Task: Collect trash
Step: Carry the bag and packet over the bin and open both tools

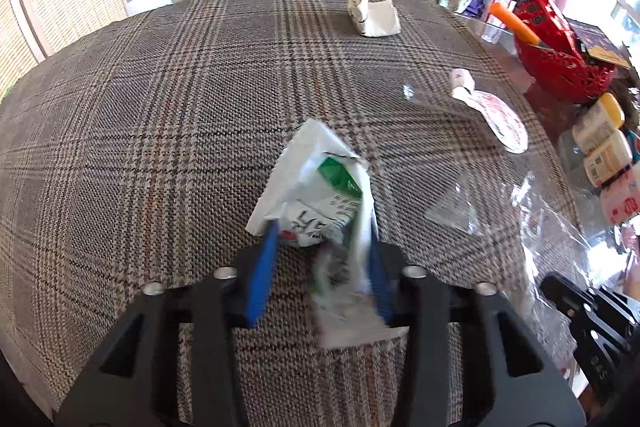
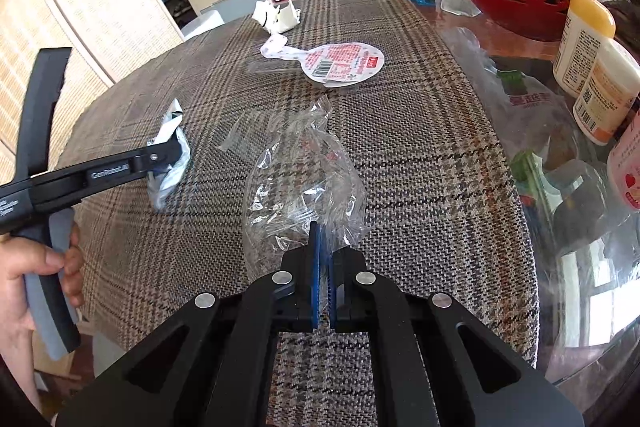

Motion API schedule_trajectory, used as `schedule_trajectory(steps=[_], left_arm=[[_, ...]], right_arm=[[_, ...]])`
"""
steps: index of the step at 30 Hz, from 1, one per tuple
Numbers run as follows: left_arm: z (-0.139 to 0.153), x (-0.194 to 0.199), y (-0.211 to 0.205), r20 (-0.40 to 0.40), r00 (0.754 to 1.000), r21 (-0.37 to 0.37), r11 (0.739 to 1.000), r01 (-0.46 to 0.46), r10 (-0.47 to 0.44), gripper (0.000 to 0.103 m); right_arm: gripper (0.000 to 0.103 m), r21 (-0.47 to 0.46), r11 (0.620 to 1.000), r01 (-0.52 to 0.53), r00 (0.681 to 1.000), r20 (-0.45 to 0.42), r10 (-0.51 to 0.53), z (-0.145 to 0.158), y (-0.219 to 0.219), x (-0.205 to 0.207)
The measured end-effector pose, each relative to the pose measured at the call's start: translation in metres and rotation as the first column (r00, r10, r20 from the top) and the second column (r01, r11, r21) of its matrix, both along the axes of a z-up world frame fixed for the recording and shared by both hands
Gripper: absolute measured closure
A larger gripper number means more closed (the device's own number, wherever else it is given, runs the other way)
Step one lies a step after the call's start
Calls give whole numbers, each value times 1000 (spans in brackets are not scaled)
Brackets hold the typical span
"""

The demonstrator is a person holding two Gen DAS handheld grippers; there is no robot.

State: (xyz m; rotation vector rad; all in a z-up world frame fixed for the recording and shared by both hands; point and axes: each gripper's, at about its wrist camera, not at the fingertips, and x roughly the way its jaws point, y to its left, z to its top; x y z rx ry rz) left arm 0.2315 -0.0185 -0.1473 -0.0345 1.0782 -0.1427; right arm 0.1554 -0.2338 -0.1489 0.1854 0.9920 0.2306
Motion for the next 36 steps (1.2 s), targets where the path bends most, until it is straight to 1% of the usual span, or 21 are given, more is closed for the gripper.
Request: schedule_trajectory(steps=[3,4,7,12,16,19,21,25,29,31,36], left_arm=[[3,-21,0,9,999,30,999,30,-31,85],[4,-28,2,11,999,28,999,35,-36,85],[9,-56,10,9,999,-16,999,46,-46,86],[22,-114,14,31,997,-41,996,75,-73,86],[31,-169,14,56,995,-74,993,92,-88,85],[30,-208,12,57,993,-106,989,106,-100,85],[27,-227,12,51,993,-125,986,110,-105,85],[15,-267,11,36,993,-143,983,117,-113,85],[-5,-291,6,-7,992,-167,978,123,-126,85],[-16,-298,4,-33,991,-174,977,122,-130,85],[-47,-301,-5,-101,986,-185,976,114,-134,85]], right_arm=[[98,10,1000,-2,1000,-10,3,1,3,-10],[99,6,1000,-7,1000,-10,8,3,4,-14],[99,-4,1000,-24,1000,-6,24,8,10,-35],[99,16,999,-46,999,4,46,18,12,-82],[99,38,998,-58,998,6,57,25,8,-123],[99,45,996,-71,997,-2,71,26,5,-156],[99,44,996,-77,997,-12,78,24,3,-178],[99,31,994,-101,993,-50,103,14,3,-215],[99,30,994,-106,988,-111,109,-8,6,-241],[99,39,994,-102,984,-141,106,-19,8,-246],[99,14,996,-86,979,-186,87,-47,16,-246]])
